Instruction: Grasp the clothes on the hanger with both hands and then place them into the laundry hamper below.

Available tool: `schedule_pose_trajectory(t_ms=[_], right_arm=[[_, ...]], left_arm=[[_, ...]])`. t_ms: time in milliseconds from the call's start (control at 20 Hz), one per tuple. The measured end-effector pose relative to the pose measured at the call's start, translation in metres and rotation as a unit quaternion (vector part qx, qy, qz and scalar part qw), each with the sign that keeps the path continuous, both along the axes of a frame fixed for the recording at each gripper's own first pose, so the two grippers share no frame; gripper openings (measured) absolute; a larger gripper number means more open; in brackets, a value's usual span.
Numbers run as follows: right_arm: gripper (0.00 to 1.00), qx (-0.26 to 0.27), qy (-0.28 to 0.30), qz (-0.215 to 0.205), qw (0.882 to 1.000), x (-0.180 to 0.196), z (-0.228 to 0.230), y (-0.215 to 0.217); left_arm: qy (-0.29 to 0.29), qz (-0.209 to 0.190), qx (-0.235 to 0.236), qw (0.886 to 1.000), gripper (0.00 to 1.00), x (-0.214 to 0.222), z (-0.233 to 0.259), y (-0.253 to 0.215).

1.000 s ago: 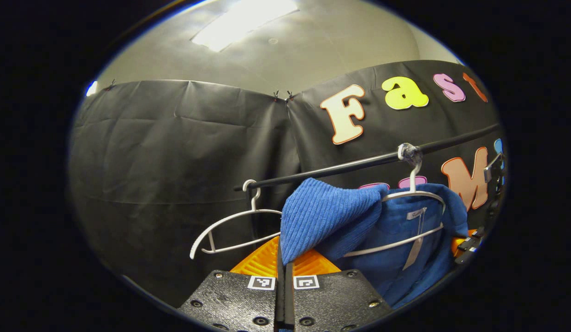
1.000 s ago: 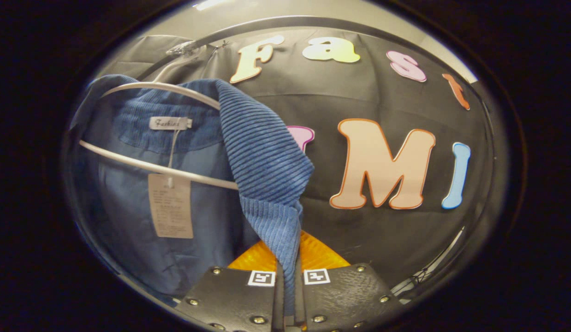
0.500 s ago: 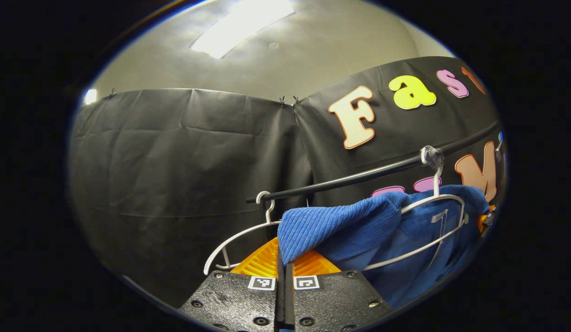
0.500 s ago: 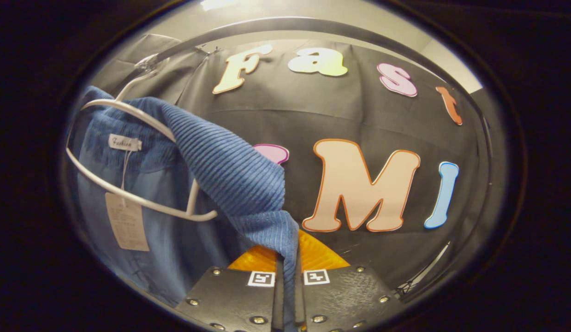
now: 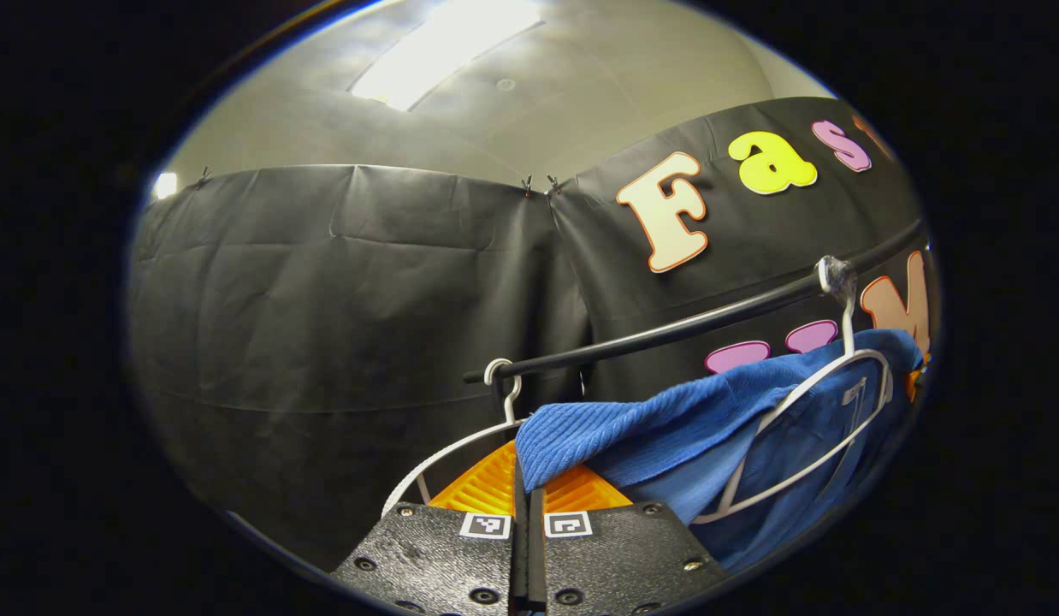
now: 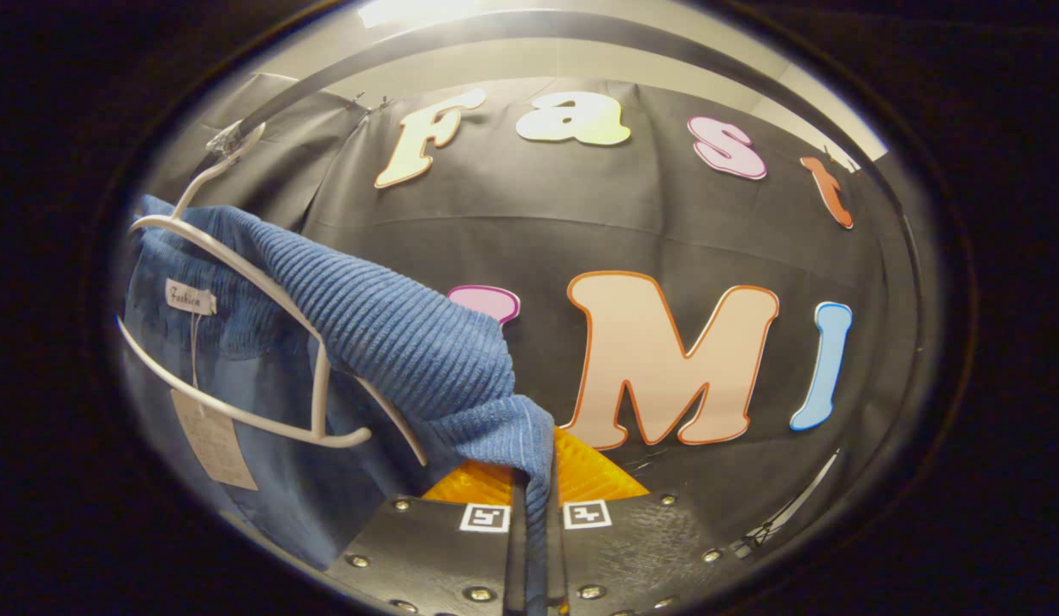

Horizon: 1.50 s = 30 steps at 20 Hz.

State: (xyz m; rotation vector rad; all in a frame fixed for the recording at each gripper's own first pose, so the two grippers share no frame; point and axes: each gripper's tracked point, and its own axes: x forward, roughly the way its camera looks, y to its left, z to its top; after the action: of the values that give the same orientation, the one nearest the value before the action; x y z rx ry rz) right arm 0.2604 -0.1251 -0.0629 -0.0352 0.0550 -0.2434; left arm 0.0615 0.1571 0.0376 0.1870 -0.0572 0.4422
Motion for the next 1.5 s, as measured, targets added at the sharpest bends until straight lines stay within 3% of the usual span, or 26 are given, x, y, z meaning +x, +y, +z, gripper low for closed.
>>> schedule_pose_trajectory(t_ms=[750, 1500], right_arm=[[0.09, 0.026, -0.023, -0.005, 0.999, 0.021, 0.015, -0.013], [0.09, 0.016, 0.013, -0.007, 1.0, 0.027, -0.015, -0.018]], left_arm=[[-0.007, -0.019, 0.037, 0.999, 0.0, 0.043, -0.004, 0.01], [0.029, -0.04, -0.005, 0.999, 0.0, 0.035, -0.059, 0.001]])
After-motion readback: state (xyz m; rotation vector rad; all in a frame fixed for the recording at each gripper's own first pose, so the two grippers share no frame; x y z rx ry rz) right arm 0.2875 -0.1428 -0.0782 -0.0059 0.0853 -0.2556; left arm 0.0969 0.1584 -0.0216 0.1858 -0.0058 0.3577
